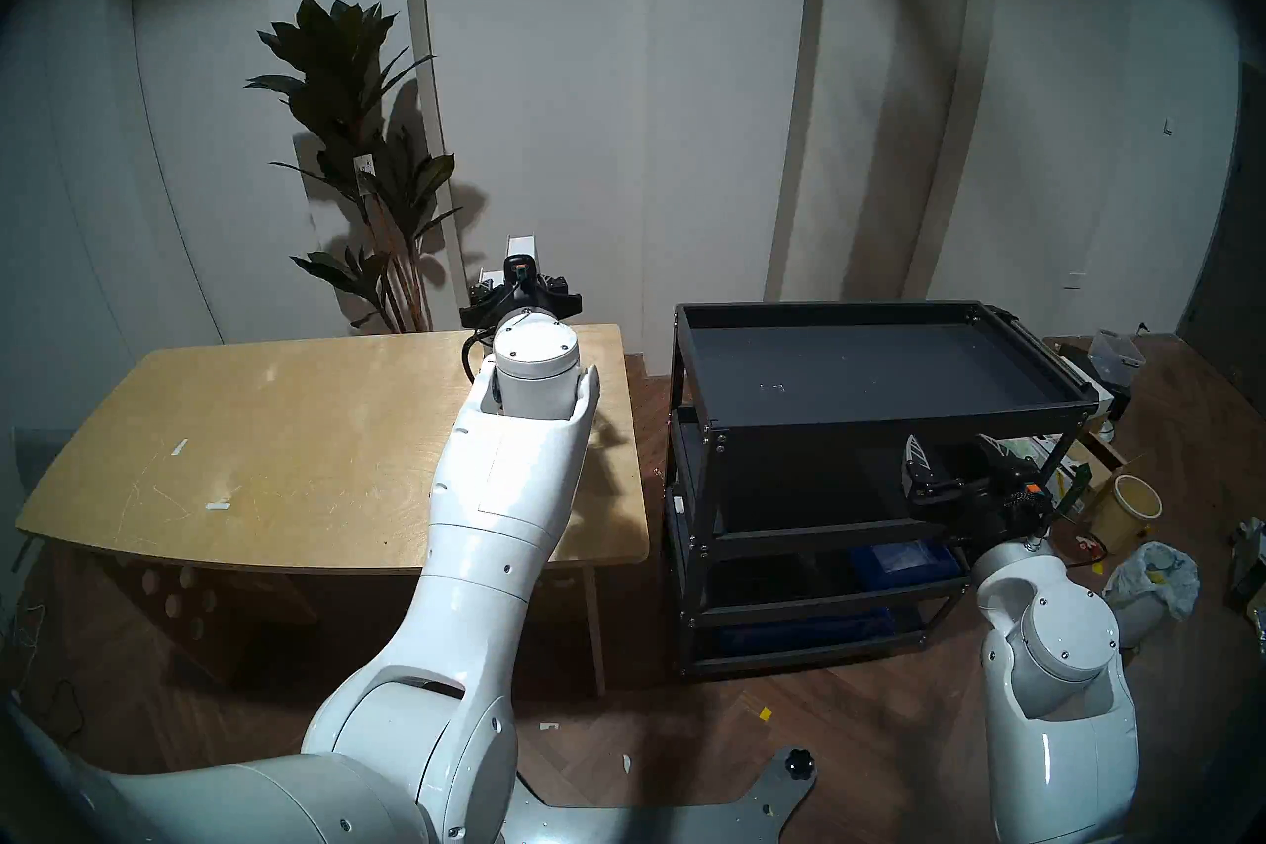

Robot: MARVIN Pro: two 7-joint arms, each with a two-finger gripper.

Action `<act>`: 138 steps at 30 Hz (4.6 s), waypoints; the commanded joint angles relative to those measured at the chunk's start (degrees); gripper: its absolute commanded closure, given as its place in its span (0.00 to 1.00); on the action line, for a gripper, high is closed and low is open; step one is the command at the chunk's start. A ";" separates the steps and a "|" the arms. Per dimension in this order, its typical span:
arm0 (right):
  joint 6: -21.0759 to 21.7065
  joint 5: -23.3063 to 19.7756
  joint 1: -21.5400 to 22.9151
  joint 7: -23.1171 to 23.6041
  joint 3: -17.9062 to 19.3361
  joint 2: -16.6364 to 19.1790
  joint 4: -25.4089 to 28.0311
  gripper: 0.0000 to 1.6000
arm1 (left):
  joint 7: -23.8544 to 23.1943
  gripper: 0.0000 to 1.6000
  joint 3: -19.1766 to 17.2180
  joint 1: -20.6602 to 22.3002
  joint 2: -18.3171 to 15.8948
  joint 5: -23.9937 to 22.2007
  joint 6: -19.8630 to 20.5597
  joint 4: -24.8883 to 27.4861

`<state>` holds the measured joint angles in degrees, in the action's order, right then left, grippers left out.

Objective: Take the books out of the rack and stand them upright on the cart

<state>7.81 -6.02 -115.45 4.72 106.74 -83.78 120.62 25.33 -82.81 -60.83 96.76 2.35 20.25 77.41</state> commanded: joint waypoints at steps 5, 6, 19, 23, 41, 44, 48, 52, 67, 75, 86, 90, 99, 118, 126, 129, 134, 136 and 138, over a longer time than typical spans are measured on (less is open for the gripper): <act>-0.59 0.17 0.98 -0.33 -0.31 0.11 0.50 0.00 | -0.35 0.72 -1.14 3.07 0.89 -1.53 1.32 0.42; -0.61 0.13 1.08 -0.30 -0.35 0.15 0.36 0.00 | -0.35 0.72 -1.06 2.92 0.90 -1.55 1.47 0.81; 0.13 -0.69 3.15 0.56 -0.95 1.12 -2.11 0.00 | -0.21 0.91 0.31 1.64 1.21 -1.32 3.23 5.05; -0.27 0.55 4.34 1.45 -3.01 2.22 -3.84 0.00 | 0.07 1.00 0.95 1.47 1.39 -0.81 3.56 7.49; -3.19 6.18 11.07 10.32 -15.63 6.77 -7.45 0.00 | 5.20 1.00 5.06 3.21 3.57 2.44 7.92 20.36; -3.78 6.64 12.87 10.96 -17.60 6.53 -8.15 0.00 | 5.66 1.00 6.28 2.81 4.11 2.66 9.85 22.62; -4.87 7.30 15.05 11.18 -20.00 5.75 -8.53 0.00 | 5.92 1.00 8.02 2.26 4.67 2.93 12.51 25.23; -5.75 6.79 17.33 11.31 -21.66 4.40 -8.68 0.00 | 5.80 1.00 9.51 1.14 5.48 2.38 16.69 28.51; -8.49 3.24 21.97 11.75 -28.01 -1.38 -10.60 0.00 | 7.36 1.00 15.40 2.49 8.62 3.25 22.35 25.92; -10.54 1.88 23.43 9.63 -29.03 -4.11 -13.13 0.00 | 9.10 1.00 17.85 4.68 11.40 3.64 22.01 22.75; -14.37 -1.48 27.73 6.90 -30.07 -6.67 -18.21 0.23 | 13.05 1.00 18.82 5.02 13.10 3.80 20.00 21.14; -15.70 -4.05 28.51 7.56 -30.03 -7.22 -19.50 0.16 | 13.58 1.00 17.44 5.94 14.24 2.52 20.72 21.03; -19.71 -6.41 26.86 9.27 -30.00 -6.23 -17.04 0.00 | 13.99 1.00 13.13 8.13 15.99 0.62 21.84 18.33; -24.84 -0.50 25.79 -6.52 -35.32 -6.29 -17.39 0.00 | 18.38 1.00 15.60 9.99 15.35 3.30 15.21 11.79; -22.21 -8.91 28.91 -8.09 -33.51 -7.73 -18.62 0.00 | 18.87 1.00 16.34 7.54 15.36 2.03 17.37 16.22; -20.42 -13.20 29.97 -7.94 -31.66 -8.34 -18.77 0.00 | 19.02 1.00 16.63 7.01 14.99 1.52 17.78 17.58; -16.53 -18.68 31.99 -6.00 -30.32 -8.06 -20.56 0.00 | 19.36 1.00 16.91 6.73 14.91 0.17 19.03 19.42; -14.83 -19.68 32.76 -5.48 -30.42 -7.82 -21.48 0.00 | 19.39 1.00 17.30 6.59 14.83 0.17 19.31 20.05; -13.79 -19.60 33.26 -5.07 -30.96 -7.40 -22.30 0.00 | 19.26 1.00 17.41 6.69 14.95 0.33 19.73 20.21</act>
<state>-9.39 -22.75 -86.04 -2.39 76.00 -90.98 99.58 45.09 -66.26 -54.74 111.73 2.55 39.45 94.58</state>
